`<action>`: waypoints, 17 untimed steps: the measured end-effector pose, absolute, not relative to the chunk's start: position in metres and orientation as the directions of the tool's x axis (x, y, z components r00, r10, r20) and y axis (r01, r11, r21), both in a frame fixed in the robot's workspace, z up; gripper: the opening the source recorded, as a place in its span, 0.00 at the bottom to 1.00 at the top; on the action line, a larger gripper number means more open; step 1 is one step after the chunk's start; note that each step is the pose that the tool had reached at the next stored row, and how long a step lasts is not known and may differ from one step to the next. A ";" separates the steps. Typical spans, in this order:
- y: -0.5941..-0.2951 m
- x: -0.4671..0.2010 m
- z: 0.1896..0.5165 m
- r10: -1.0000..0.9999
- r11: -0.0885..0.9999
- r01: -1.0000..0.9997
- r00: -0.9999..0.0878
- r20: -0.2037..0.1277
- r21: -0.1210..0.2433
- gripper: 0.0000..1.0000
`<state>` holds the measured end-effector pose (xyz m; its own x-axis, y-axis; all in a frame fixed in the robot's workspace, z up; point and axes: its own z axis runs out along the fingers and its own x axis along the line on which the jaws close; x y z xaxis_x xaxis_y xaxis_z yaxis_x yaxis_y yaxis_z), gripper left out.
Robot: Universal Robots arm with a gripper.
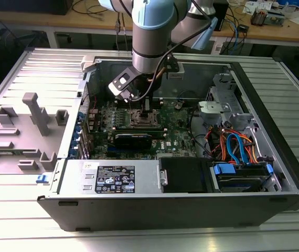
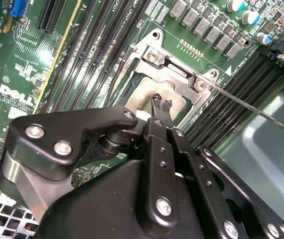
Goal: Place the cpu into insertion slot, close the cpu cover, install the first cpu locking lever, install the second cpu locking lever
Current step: 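Install the first cpu locking lever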
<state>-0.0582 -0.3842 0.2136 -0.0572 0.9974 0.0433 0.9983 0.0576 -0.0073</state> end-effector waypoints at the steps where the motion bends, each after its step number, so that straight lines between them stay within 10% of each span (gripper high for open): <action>1: -0.384 -0.058 0.214 0.997 0.067 0.998 -0.067 0.043 -0.007 0.11; 17: -0.384 -0.059 0.237 0.960 0.279 0.960 -0.278 0.043 -0.007 0.11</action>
<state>-0.0586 -0.3842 0.2374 -0.2782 0.9596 0.0431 0.9603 0.2788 -0.0073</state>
